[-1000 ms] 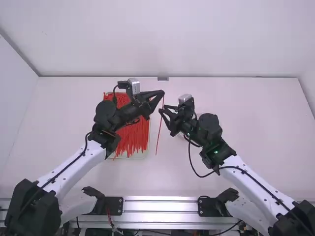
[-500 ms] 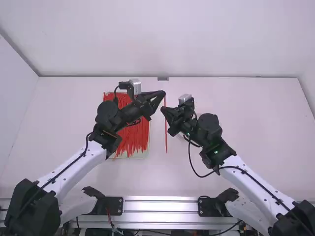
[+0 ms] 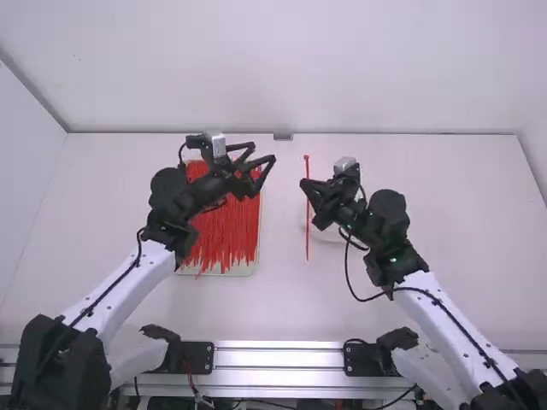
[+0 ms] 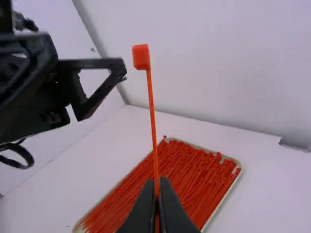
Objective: Fasten the cable tie
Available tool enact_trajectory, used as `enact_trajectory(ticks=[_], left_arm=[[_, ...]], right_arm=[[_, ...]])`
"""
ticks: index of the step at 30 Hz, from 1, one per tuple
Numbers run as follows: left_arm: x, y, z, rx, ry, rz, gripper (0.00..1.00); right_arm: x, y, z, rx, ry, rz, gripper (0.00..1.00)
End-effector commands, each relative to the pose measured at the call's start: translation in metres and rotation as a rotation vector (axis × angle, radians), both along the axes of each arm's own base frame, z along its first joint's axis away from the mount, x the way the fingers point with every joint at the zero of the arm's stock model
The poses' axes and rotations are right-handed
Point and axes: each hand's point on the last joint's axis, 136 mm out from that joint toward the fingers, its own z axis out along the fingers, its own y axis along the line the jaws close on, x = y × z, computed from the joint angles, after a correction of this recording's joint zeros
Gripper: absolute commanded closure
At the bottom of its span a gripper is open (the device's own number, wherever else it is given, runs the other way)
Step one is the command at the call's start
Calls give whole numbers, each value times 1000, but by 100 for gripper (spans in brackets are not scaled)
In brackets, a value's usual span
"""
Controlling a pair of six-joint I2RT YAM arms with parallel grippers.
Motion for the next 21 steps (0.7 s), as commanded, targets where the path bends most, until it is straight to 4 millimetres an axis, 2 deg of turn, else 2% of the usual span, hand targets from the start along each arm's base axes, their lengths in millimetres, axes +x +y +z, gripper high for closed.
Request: enact_trajectory(ticks=[1,6,12,17,21], left_arm=[[-12,7,27,28,-82,-93,12],[-23,6,48,93,-153,-251,7],[-39,-18,65,177,-268,-490,0],[-43,-34,77,208,-318,-678,3],[-43,-50,81,215,-332,-780,7]], right_arm=[[-13,-3,26,29,-64,103,100],[-12,-21,41,64,-116,140,100],[-11,-25,59,129,-183,228,100],[-13,-21,72,202,-228,326,100],[-15,-13,74,239,-252,375,100]])
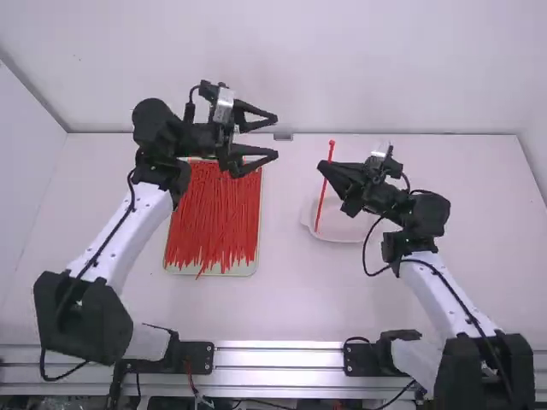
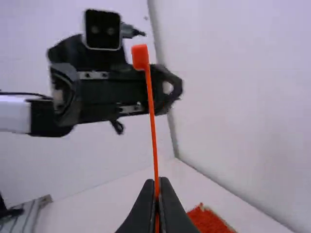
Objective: Fasten the cable tie
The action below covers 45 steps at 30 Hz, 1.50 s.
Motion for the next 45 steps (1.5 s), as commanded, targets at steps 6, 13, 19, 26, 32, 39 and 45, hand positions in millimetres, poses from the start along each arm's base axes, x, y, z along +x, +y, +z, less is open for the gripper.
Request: enact_trajectory(ticks=[6,13,19,26,32,39,45], left_arm=[[-17,-35,5,28,-46,-191,8],[-21,-53,0,21,-34,-210,28],[-14,-54,-2,19,-4,-179,48],[-12,-52,-4,21,9,-174,61],[-10,-50,-3,20,6,-166,71],[-12,-52,-3,20,6,-172,94],[-9,-52,-4,19,21,-157,98]], right_arm=[[-3,17,2,57,54,114,100],[2,31,5,29,77,151,100],[5,46,7,-17,89,177,100],[5,44,8,-14,79,172,100],[5,44,8,-15,78,172,100],[7,40,8,-14,79,162,100],[8,40,9,-13,78,159,100]])
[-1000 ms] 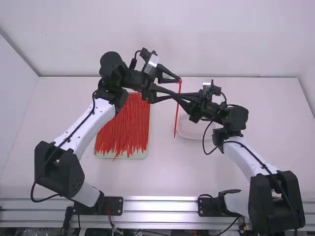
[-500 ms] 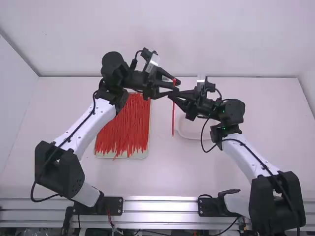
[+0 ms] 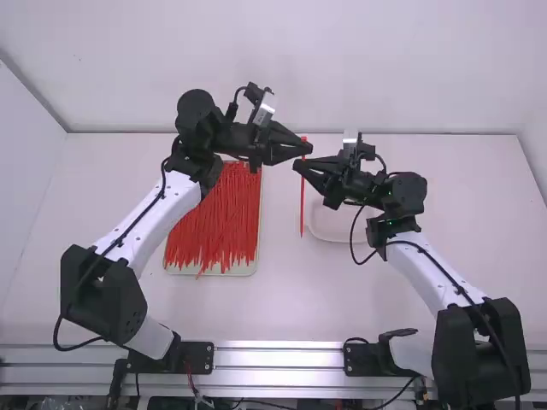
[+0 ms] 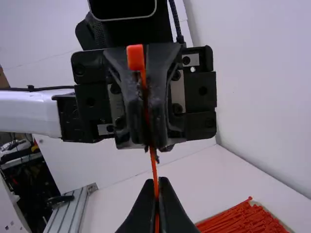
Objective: Fasten the cable tie
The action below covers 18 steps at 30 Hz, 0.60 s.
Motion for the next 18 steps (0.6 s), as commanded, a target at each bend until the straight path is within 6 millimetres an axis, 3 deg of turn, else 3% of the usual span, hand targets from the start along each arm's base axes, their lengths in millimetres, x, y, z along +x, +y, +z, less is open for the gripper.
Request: enact_trajectory(ticks=[1,5,8,12,18], left_arm=[[0,1,8,-7,-26,0,98],[1,2,9,-9,-30,2,98],[5,9,16,-15,-5,19,98],[9,19,28,-28,7,37,98],[13,31,50,-37,31,65,98]], right_arm=[[1,-1,13,9,-36,-5,100],[1,-1,13,8,-35,-3,99],[-3,1,9,-9,-53,19,82],[-14,4,5,-49,-115,74,50],[-20,5,0,-71,-125,109,27]])
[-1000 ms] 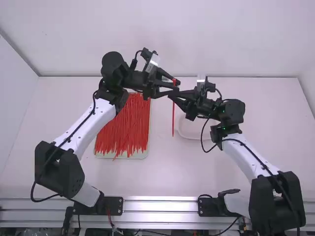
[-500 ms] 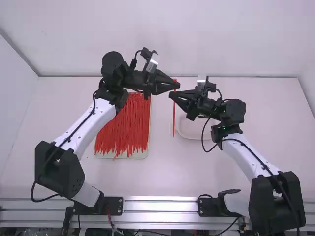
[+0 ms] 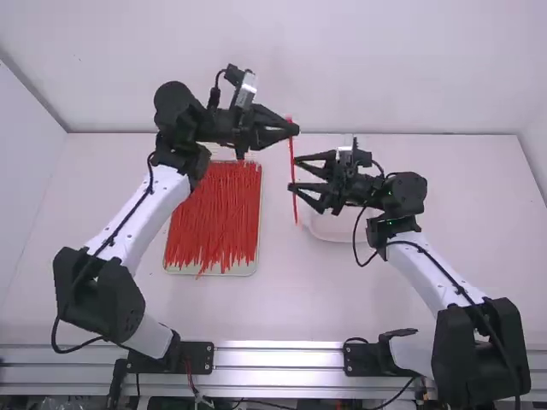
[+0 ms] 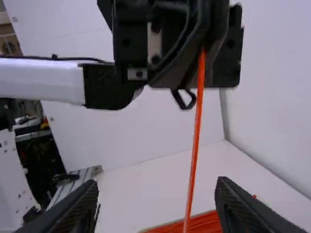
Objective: Fasten the cable tie
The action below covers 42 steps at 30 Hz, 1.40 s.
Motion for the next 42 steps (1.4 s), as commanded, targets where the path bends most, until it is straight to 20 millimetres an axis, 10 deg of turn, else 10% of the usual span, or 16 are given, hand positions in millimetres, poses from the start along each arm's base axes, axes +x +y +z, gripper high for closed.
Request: enact_trajectory(ticks=[1,14,20,32,42], left_arm=[[-2,4,18,-7,16,-3,98],[-20,3,61,-19,-36,-42,98],[-18,3,62,-25,-24,-28,98],[-13,5,63,-33,-15,-7,98],[-10,5,63,-37,1,6,98]], right_arm=[[-3,1,6,-13,-33,26,27],[-1,4,-15,-69,20,43,21],[-12,4,-19,-91,-3,107,44],[-19,5,-27,-113,31,158,53],[-19,5,-29,-116,43,158,100]])
